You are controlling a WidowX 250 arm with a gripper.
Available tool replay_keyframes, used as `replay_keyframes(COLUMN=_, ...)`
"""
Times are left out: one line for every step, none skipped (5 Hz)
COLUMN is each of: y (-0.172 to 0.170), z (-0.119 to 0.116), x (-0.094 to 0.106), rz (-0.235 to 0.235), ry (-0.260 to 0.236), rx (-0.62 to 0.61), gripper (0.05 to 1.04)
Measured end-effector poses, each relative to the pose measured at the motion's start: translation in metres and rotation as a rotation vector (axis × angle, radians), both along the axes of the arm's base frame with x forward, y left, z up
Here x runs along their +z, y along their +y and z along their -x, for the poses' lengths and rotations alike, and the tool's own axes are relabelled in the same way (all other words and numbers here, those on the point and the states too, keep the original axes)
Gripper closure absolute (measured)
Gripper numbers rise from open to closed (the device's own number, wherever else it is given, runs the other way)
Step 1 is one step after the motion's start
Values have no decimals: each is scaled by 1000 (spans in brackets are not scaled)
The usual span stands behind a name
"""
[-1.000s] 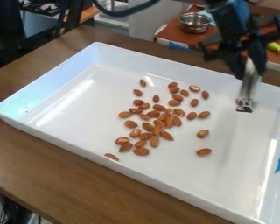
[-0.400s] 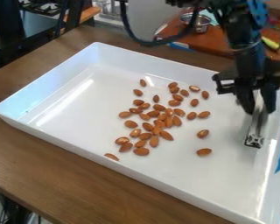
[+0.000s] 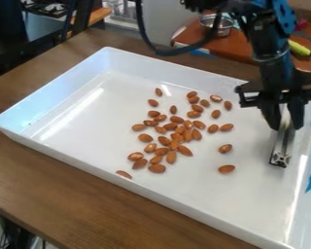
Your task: Sweep into pile
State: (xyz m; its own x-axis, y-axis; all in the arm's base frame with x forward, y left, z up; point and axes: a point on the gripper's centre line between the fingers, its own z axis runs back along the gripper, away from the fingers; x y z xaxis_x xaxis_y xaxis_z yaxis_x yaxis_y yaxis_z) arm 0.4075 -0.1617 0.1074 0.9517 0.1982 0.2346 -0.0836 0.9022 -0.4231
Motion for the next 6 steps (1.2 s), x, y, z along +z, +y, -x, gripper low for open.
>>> replay_keyframes(y=-1, z=0, x=1, rz=3, ry=-7, rx=-7, gripper=768)
replay_keyframes(y=-1, z=2, x=-4, rz=1, ry=0, rx=-19, gripper=768)
replay_keyframes(y=-2, z=3, x=-5, rz=0, ry=-1, rx=-22, gripper=768)
replay_keyframes(y=-6, z=5, x=-6, rz=-2, ry=0, rx=-28, gripper=768)
replay_keyframes(y=-5, z=4, x=-7, rz=-13, ry=-1, rx=-17, gripper=768)
replay_keyframes(y=3, z=1, x=-10, rz=-21, ry=5, rx=2, gripper=768)
